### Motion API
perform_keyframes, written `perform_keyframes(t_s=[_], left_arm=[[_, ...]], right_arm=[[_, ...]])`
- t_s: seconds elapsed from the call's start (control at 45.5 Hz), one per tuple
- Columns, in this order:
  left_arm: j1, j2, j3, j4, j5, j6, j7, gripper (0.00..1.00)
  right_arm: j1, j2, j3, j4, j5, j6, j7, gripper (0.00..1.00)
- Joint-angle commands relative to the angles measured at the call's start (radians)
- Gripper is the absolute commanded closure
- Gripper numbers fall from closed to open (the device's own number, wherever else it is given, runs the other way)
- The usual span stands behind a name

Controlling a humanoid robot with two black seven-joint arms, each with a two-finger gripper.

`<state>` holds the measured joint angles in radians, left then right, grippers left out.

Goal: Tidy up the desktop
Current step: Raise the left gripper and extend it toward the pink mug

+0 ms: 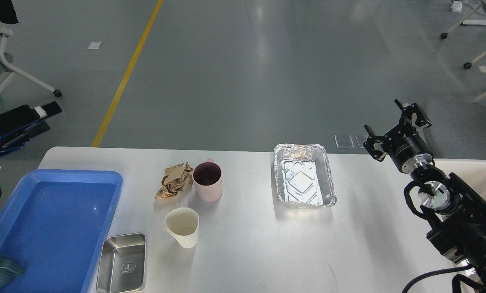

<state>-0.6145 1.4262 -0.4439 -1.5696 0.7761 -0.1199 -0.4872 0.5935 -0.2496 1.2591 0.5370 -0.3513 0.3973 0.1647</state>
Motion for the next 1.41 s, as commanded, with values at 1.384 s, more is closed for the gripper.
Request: perform_keyframes(t_s=[1.384], left_arm=[[-0.103, 0.218, 0.041, -0.155, -0.005, -0.173, 0.421, 0.05]], right_arm=[[-0.012, 0.015, -0.003, 0.0, -0.003, 0.002, 0.001, 0.0]])
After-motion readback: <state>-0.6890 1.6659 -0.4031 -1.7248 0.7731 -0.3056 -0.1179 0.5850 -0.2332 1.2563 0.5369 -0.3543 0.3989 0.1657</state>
